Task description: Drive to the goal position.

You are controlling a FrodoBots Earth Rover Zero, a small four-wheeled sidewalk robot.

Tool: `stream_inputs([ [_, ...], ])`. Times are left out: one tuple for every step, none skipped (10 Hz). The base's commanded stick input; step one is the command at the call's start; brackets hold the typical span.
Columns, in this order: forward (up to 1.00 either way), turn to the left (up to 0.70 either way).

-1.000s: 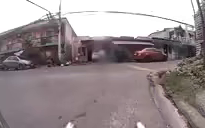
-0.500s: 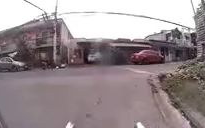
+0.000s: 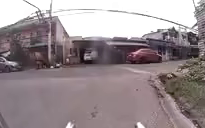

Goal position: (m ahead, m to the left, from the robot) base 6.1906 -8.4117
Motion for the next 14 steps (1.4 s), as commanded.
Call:
stream_inputs([
  [0.2, -0.36],
  [0.08, -0.3],
  [0.06, -0.23],
  [0.06, -0.18],
  [0.06, -0.02],
  [0.06, 0.0],
  [0.06, 0.0],
  [0.06, 0.0],
  [0.06, 0.0],
  [0.06, 0.0],
  [0.06, 0.0],
  [0.06, 0.0],
  [0.06, 0.0],
  [0.06, 0.0],
])
